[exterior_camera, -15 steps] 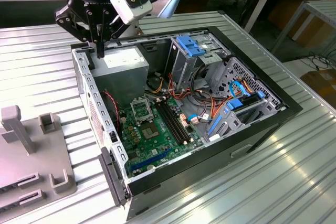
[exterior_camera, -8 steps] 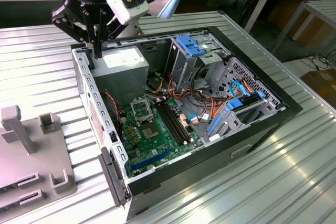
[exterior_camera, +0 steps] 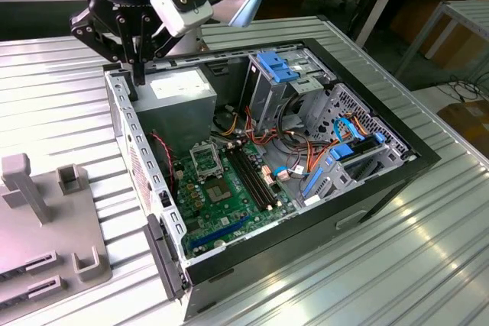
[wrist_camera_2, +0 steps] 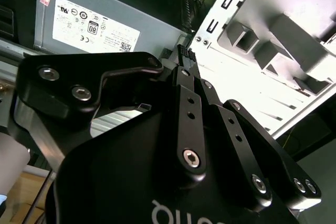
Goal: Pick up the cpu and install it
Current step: 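Reach for the cpu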
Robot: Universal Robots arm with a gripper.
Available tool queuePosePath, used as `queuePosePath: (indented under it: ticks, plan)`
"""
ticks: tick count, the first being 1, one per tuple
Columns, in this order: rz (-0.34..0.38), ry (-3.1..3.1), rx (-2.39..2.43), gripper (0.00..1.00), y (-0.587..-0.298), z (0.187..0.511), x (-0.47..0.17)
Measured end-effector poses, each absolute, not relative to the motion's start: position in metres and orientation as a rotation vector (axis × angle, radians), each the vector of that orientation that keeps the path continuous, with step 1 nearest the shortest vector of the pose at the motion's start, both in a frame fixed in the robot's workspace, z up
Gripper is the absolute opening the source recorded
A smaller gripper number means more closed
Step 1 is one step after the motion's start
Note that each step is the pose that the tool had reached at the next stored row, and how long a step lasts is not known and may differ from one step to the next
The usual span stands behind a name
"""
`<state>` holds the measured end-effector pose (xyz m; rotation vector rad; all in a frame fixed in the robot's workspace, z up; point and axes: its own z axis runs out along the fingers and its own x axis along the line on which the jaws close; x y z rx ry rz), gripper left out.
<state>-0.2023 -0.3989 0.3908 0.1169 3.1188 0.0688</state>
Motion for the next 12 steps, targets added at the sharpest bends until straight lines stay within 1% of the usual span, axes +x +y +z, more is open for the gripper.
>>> queuePosePath:
  ticks: [12]
  plan:
    - [0.069,3.119,0.117,0.11,-0.404,0.39,-0.214]
